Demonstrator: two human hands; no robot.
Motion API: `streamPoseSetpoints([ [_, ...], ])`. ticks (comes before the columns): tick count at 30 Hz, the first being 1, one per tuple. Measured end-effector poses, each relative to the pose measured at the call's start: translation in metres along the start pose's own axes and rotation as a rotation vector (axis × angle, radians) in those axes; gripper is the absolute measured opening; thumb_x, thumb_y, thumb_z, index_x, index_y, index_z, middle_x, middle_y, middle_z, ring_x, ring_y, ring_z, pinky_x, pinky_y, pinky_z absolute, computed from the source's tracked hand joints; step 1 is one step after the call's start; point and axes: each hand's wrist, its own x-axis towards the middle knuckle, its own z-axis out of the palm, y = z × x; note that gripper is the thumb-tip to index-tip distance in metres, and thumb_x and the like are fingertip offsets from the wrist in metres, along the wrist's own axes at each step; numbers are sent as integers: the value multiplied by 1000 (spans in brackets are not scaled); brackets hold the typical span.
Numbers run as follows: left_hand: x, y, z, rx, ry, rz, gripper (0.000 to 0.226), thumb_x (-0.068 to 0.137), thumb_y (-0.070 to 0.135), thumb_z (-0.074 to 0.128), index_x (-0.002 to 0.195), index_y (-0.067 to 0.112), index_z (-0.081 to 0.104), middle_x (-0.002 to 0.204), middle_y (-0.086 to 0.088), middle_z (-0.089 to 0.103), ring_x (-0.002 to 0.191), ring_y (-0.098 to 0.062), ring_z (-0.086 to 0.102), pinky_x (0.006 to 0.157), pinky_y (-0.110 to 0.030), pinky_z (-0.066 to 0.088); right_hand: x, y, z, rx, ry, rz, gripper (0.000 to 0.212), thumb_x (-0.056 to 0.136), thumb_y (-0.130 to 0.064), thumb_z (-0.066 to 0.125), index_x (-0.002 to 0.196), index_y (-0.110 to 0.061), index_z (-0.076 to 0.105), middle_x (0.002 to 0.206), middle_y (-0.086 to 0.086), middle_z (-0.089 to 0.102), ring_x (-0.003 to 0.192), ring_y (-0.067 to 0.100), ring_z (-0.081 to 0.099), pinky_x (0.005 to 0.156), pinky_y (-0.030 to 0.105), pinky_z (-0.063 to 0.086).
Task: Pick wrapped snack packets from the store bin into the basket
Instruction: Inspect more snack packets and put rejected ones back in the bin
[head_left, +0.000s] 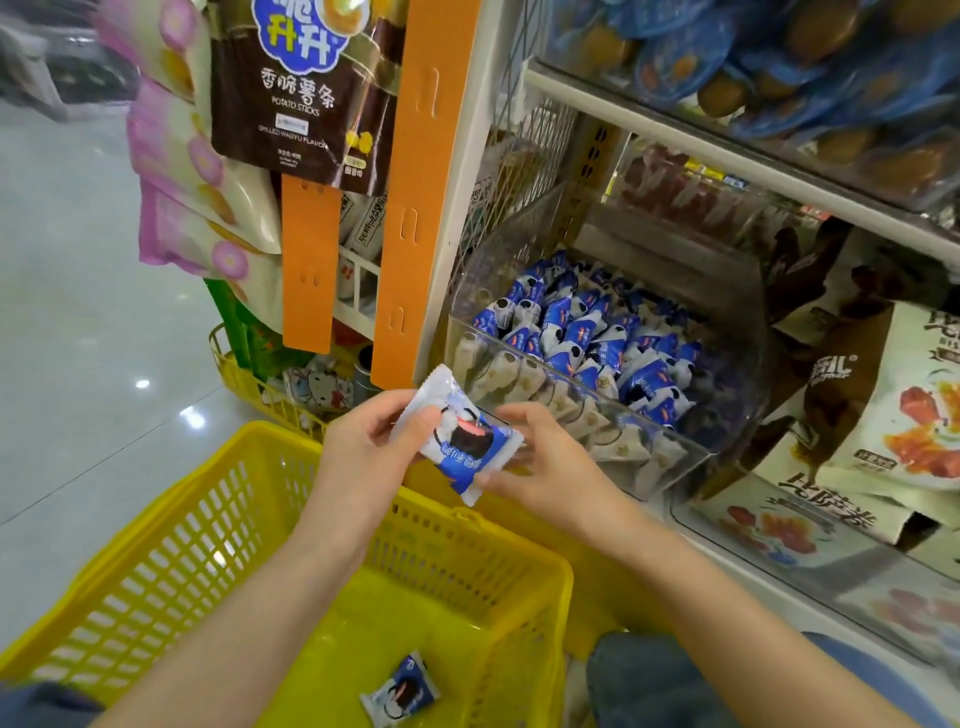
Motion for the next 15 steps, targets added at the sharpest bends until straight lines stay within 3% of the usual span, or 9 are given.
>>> streamPoseSetpoints([
  [2, 1, 0, -2, 173, -20, 74, 20, 86, 15, 63, 82, 34, 67, 75, 9, 70, 71, 1, 61, 61, -13, 46, 0, -2, 0, -28, 68, -94, 67, 78, -20, 73, 134, -20, 36, 120, -11, 47, 113, 6, 48, 100, 26, 41],
  [5, -1, -1, -1, 286, -98, 108, 14, 82, 19, 68, 80, 33, 68, 72, 10, 69, 67, 0, 61, 57, -13, 45, -1, -7, 1, 34, 114, -239, 27, 84, -24, 66, 110, -23, 57, 100, -12, 62, 95, 5, 60, 87, 26, 50],
  [7, -4, -2, 1, 247, -106, 89, 9, 84, 19, 66, 81, 27, 68, 72, 6, 69, 66, 0, 62, 55, -14, 46, -1, -8, 2, 68, 151, -267, 8, 86, -21, 62, 93, -16, 64, 86, -1, 69, 83, 14, 65, 77, 34, 52],
  [11, -3, 0, 1, 189, -78, 75, 18, 90, 15, 57, 75, 21, 64, 68, 4, 66, 61, 2, 58, 53, -11, 44, 2, -6, 2, 189, 147, -231, 12, 87, -16, 62, 88, -4, 64, 85, 15, 69, 81, 28, 66, 75, 44, 52],
  [15, -3, 0, 0, 222, -91, 78, 22, 91, 19, 55, 71, 22, 62, 60, 9, 61, 55, 1, 52, 50, -13, 40, 2, -3, 8, -18, 208, -338, 7, 85, -23, 65, 86, -16, 65, 77, -1, 67, 73, 13, 62, 71, 39, 52],
])
